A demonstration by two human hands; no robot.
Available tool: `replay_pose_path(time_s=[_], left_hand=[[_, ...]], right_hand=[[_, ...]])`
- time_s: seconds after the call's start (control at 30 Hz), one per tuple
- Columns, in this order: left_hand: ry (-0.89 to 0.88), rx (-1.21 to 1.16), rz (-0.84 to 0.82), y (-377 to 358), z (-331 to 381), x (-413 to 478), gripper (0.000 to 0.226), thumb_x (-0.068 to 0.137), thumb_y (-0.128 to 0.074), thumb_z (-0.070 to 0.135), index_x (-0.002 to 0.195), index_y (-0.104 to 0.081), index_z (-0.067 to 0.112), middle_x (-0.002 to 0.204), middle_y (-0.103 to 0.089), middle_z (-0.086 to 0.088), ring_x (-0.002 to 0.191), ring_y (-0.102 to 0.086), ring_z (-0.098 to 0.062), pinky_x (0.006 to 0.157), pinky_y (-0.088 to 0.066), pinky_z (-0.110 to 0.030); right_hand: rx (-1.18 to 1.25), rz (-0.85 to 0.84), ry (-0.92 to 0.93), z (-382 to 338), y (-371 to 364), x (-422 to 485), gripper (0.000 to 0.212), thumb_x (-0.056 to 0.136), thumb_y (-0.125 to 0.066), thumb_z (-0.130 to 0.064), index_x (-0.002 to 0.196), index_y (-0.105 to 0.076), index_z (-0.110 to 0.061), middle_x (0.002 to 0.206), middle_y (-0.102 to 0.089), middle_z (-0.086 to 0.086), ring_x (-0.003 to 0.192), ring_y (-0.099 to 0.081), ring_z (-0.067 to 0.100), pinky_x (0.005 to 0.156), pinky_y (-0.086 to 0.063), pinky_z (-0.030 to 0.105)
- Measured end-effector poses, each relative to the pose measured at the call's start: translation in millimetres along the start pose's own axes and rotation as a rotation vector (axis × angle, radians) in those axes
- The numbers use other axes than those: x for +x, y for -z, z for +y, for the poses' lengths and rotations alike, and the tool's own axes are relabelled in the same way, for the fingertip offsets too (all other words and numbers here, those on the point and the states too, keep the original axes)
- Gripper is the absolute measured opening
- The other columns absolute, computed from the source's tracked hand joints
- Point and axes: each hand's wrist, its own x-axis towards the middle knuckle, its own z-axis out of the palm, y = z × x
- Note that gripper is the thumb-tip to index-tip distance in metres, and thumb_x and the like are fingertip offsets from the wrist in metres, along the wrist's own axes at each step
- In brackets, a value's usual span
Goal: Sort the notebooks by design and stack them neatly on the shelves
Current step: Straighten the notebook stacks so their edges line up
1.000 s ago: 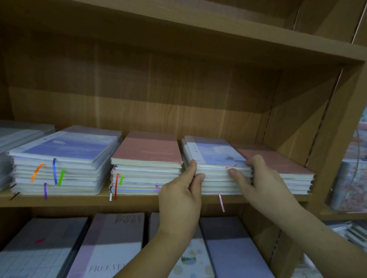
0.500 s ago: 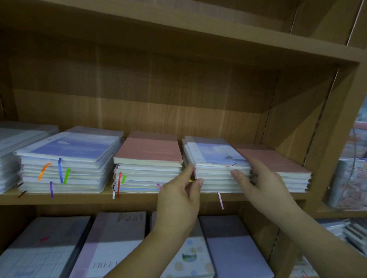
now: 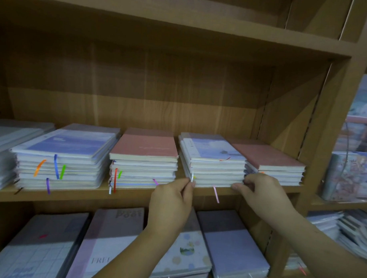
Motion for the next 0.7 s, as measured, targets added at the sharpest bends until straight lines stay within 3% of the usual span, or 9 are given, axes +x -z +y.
replay_pose_path(time_s=[0.2, 0.37, 0.5, 0.6, 0.7], left_hand=[[-0.054, 0.035, 0.004, 1, -2, 1, 0.036, 0.100, -0.062, 0.028, 0.064, -0.059, 0.020, 0.046, -0.046, 0.004, 0.043, -0.045, -0.017, 0.044, -0.039, -0.037], [-0.005, 0.016, -0.057, 6, 1, 2, 0.040, 0.100, -0.061, 0.029, 0.062, -0.055, 0.017, 0.047, -0.046, 0.000, 0.046, -0.046, -0.019, 0.048, -0.041, -0.041], [-0.004, 0.008, -0.100, 13, 7, 18, 0.031, 0.098, -0.059, 0.034, 0.071, -0.054, 0.022, 0.049, -0.044, 0.003, 0.048, -0.041, -0.015, 0.051, -0.034, -0.038], [-0.007, -0.014, -0.103, 12, 11, 18, 0.026, 0.100, -0.058, 0.033, 0.078, -0.062, 0.021, 0.052, -0.049, 0.006, 0.050, -0.045, -0.013, 0.058, -0.043, -0.039], [0.047, -0.039, -0.091, 6, 8, 15, 0.031, 0.102, -0.056, 0.032, 0.074, -0.060, 0.020, 0.055, -0.056, 0.005, 0.050, -0.054, -0.013, 0.065, -0.049, -0.042]], right_hand=[[-0.042, 0.019, 0.093, 11, -4, 5, 0.040, 0.089, -0.074, -0.038, 0.057, -0.062, -0.016, 0.055, -0.047, -0.007, 0.059, -0.047, 0.008, 0.053, -0.027, 0.023], [0.007, -0.017, 0.059, 6, 4, 1, 0.048, 0.087, -0.077, -0.039, 0.048, -0.052, -0.028, 0.051, -0.047, -0.005, 0.058, -0.050, 0.008, 0.053, -0.031, 0.022], [0.072, -0.085, -0.031, -9, 19, 7, 0.032, 0.084, -0.076, -0.050, 0.076, -0.062, -0.023, 0.067, -0.055, -0.007, 0.071, -0.057, 0.009, 0.058, -0.039, 0.020], [0.087, -0.132, -0.048, -19, 26, 13, 0.043, 0.089, -0.074, -0.044, 0.062, -0.051, -0.020, 0.055, -0.045, -0.006, 0.056, -0.048, 0.011, 0.050, -0.031, 0.024], [0.094, -0.098, -0.068, -15, 22, 14, 0.045, 0.091, -0.072, -0.041, 0.058, -0.050, -0.019, 0.056, -0.051, -0.001, 0.056, -0.050, 0.015, 0.050, -0.031, 0.027]])
